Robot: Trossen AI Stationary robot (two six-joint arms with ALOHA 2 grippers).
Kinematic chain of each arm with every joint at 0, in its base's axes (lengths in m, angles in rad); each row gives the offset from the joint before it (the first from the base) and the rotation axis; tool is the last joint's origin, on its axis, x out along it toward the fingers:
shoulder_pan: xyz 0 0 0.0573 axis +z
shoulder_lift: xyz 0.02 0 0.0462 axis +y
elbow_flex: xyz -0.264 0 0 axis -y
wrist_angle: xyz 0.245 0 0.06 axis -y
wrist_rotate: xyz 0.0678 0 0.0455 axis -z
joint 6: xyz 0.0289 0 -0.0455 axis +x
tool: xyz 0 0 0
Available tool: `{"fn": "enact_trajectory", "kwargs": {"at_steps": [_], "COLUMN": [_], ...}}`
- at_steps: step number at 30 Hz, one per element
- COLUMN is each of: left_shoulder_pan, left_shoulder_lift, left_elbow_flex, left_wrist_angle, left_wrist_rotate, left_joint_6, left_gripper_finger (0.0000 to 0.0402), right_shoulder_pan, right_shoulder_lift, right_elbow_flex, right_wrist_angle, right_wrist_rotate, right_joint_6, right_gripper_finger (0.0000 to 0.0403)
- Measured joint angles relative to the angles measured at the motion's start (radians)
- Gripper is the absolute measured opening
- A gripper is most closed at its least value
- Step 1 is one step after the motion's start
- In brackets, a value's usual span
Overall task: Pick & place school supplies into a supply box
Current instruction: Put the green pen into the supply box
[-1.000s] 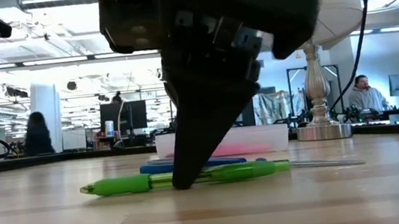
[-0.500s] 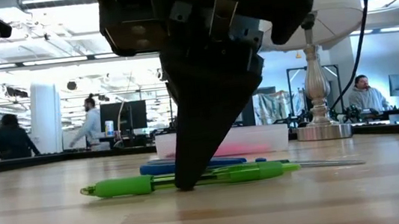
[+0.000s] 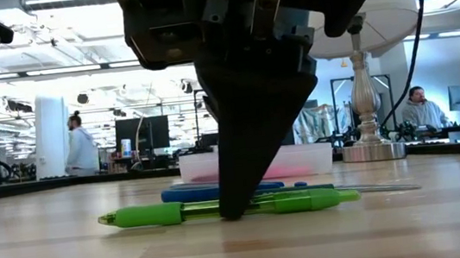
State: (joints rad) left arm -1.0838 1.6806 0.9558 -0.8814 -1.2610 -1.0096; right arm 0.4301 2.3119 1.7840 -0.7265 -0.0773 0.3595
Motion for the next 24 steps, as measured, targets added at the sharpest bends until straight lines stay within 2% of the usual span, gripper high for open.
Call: {"fn": "enact_trajectory", "kwargs": {"at_steps": [8,18,24], "left_shoulder_pan": [0.0,0.0,0.0], "left_shoulder_lift": [0.0,0.0,0.0], "left_elbow_flex": [0.0,0.0,0.0], "left_wrist_angle": [0.0,0.0,0.0], "left_wrist_rotate": [0.0,0.0,0.0], "left_joint_6": [0.0,0.0,0.0], "left_gripper_finger": [0.0114,0.0114,0.0114], "right_shoulder_pan": [0.0,0.002,0.002], "right_shoulder_lift": [0.0,-0.002,-0.002], "right_elbow_flex": [0.0,0.0,0.0], "right_wrist_angle": [-0.001,0.0,0.0], "right_wrist_rotate": [0.018,0.024,0.023], "right_joint_6": [0.0,-0.024,-0.028], "right_gripper_finger": [0.0046,0.0016,0.0023]}}
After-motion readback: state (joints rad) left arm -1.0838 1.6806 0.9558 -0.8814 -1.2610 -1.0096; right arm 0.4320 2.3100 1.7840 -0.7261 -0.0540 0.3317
